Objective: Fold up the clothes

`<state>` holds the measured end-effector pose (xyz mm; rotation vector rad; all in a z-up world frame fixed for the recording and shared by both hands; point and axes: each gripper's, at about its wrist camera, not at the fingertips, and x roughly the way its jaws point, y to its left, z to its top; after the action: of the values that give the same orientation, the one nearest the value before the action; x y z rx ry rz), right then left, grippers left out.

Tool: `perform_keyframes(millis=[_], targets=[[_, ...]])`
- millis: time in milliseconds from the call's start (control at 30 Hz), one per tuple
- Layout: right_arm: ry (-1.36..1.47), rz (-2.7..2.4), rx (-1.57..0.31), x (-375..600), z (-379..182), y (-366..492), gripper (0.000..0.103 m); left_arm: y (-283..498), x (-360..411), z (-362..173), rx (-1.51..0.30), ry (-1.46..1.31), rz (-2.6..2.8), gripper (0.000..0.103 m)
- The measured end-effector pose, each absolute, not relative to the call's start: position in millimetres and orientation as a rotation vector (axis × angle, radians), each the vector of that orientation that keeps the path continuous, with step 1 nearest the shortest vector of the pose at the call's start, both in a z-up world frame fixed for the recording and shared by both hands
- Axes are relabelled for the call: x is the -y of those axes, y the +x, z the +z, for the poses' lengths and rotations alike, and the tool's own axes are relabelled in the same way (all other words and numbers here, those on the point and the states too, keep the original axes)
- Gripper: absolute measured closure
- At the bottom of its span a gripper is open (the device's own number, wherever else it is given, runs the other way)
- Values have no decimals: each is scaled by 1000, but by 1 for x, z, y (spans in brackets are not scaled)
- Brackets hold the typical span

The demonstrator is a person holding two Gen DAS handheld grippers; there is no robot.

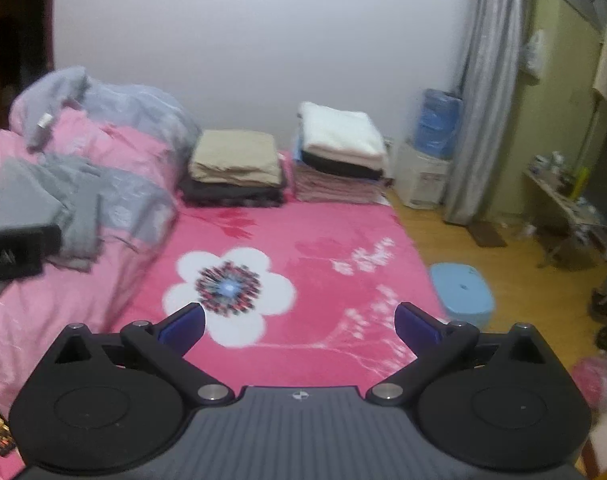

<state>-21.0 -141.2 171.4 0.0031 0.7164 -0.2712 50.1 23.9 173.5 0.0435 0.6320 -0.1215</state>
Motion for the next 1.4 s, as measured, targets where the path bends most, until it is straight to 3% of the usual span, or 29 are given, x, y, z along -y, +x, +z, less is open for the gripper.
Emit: perform_keyframes(millis=[1400], targets=[[-66, -270, -747, 146, 164, -20, 0, 38, -3, 169, -703, -25, -88, 0]])
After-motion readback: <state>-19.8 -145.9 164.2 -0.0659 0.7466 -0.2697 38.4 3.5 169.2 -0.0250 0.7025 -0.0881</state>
